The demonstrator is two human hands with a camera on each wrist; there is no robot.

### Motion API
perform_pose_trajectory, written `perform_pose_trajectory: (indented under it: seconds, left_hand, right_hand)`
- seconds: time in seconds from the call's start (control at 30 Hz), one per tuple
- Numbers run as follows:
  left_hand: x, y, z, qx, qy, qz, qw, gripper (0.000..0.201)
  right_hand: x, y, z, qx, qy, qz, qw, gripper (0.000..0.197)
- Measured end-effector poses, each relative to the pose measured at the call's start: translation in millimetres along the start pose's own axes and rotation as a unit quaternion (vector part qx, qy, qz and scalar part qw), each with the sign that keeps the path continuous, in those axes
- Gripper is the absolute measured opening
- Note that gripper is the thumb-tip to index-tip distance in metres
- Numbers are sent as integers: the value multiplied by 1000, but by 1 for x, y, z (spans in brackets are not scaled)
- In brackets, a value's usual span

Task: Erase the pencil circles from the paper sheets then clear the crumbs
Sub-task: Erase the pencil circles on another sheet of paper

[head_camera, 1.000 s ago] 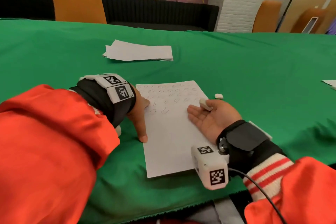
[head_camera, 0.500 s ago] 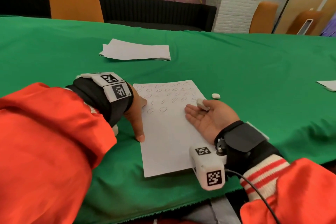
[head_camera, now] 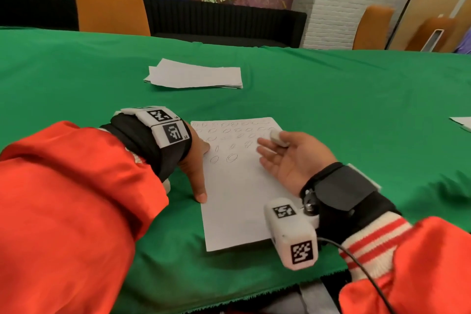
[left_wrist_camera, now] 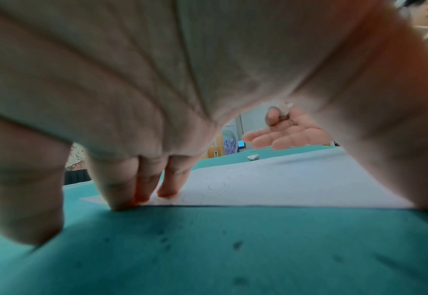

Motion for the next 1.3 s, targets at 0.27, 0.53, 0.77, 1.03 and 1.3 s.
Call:
perform_pose_trajectory:
  seconds: [0.27,0.53,0.77,1.03,1.3]
  left_hand:
    - [-7,0,-7,7,-23,-33,999,106]
    - [-34,-5,-2,27,40,-14,999,91]
    - [-29,-1,-10,52,10,-49,997,107]
    - [-20,-5,-24,81,6,-29,996,115]
    - [-20,0,-34,136,9,-45,990,112]
  right_hand:
    - [-40,-39,-5,-69,119,57,989,20]
    - [22,-50,-11,5,-34,452,891,8]
    - [68,-43,-28,7,-85,778,622,19]
    - [71,-24,-51,35,-97,874,474,25]
    - [82,-10,-66,63,-130,924,354,29]
Point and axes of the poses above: each hand's wrist, its own z-axis away from the middle knuckle, its own x-axis out of the palm, y = z × x, the point moved 3 cm from there along -z, towards the middle knuckle, and after that the axes turned 12 degrees about -y, right-handed, at the moved point
